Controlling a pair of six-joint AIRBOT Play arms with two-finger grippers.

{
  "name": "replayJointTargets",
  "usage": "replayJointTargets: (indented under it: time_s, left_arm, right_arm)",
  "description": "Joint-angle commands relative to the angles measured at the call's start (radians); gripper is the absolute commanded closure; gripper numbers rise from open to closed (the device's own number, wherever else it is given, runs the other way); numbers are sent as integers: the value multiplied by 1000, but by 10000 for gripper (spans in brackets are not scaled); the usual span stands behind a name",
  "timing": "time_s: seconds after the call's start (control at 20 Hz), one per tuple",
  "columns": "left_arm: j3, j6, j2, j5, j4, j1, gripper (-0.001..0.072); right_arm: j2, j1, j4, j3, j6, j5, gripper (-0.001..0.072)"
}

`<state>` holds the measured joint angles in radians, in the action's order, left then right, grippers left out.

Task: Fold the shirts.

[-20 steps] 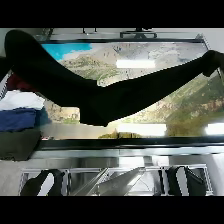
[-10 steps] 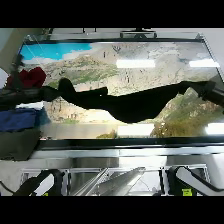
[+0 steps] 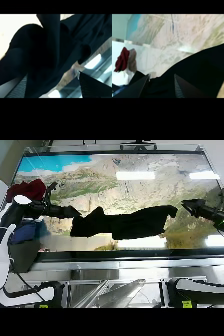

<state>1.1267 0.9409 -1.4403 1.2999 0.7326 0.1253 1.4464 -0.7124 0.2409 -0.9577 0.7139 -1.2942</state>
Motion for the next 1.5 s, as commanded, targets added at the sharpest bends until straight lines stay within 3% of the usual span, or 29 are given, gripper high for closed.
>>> replayJointTargets:
  time_s: [0.0, 0.1, 0.15, 0.25, 0.45, 0.85, 0.9, 0.95, 1.0, 1.05, 1.1, 1.15, 1.45]
  left_arm:
    - [39, 89, -52, 133, 31, 69, 5]
    - [-19, 84, -48, 118, 32, 85, 5]
    - [-55, 77, -48, 91, 26, 85, 5]
    - [-118, 67, -61, 33, -4, 71, 5]
    - [-162, 32, -111, 19, -110, -1, 6]
    - [-10, 30, -220, -9, -105, -106, 26]
    - [4, 29, -227, -8, -105, -120, 205]
    - [12, 27, -230, -8, -104, -132, 387]
    - [12, 22, -229, -13, -104, -143, 471]
    - [12, 18, -229, -13, -103, -153, 508]
    - [12, 18, -229, -9, -95, -158, 584]
    - [12, 16, -229, -1, -97, -158, 706]
    - [12, 11, -182, 96, -64, -79, 708]
  right_arm:
    - [-51, -39, 180, -13, 103, -17, 343]
    - [-119, -26, 299, 55, 175, 43, 341]
    - [-150, -20, 308, 111, 191, 73, 307]
    - [-179, 6, 323, 224, 246, 111, 138]
    - [-164, 121, 332, 397, 244, 207, 136]
    - [-64, 391, 246, 398, 198, 381, 142]
    - [-63, 408, 223, 394, 186, 378, 146]
    - [-63, 423, 199, 390, 171, 372, 235]
    - [-63, 434, 174, 386, 152, 361, 457]
    - [-63, 436, 150, 384, 145, 342, 586]
    - [-63, 436, 138, 380, 146, 324, 639]
    - [-63, 436, 139, 375, 146, 317, 692]
    - [-63, 433, 140, 373, 146, 316, 692]
